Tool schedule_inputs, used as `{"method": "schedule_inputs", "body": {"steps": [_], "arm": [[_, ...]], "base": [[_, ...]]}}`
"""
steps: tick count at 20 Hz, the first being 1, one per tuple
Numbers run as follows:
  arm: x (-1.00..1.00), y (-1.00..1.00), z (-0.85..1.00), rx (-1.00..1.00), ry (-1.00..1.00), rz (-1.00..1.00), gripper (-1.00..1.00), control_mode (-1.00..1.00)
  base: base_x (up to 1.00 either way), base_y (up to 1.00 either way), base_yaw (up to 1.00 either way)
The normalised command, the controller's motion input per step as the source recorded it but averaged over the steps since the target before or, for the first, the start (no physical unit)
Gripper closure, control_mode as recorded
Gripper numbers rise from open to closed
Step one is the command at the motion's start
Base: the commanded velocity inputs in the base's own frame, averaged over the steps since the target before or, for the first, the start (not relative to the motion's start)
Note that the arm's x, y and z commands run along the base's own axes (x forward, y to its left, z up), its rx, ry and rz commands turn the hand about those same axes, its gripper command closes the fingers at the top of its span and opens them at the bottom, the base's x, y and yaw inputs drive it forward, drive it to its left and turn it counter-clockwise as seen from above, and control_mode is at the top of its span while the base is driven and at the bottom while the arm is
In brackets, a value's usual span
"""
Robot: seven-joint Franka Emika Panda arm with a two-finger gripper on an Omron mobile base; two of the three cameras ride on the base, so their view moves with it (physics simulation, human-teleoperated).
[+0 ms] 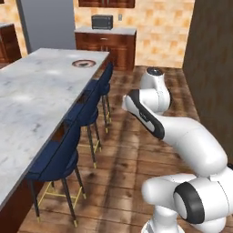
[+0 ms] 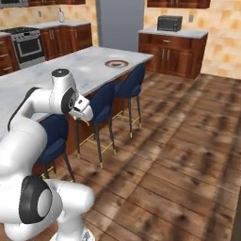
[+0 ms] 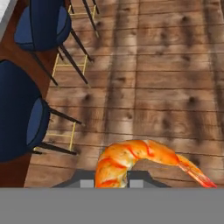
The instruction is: Take the cheese, shrimp, and corn from the fridge and place them on the plate on the dining counter to create an appetizer plate.
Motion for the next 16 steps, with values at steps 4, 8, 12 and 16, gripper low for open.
{"method": "schedule_inputs", "body": {"steps": [4, 8, 12, 16], "arm": [[0.0, 0.0, 0.0, 0.0, 0.0, 0.0, 1.0, 1.0], [0.0, 0.0, 0.0, 0.0, 0.0, 0.0, 1.0, 1.0], [0.0, 0.0, 0.0, 0.0, 0.0, 0.0, 1.0, 1.0], [0.0, 0.0, 0.0, 0.0, 0.0, 0.0, 1.0, 1.0]], "base": [[1.0, -0.86, 0.39], [1.0, -0.87, 0.39], [1.0, -0.88, 0.39], [0.98, -0.91, 0.39]]}}
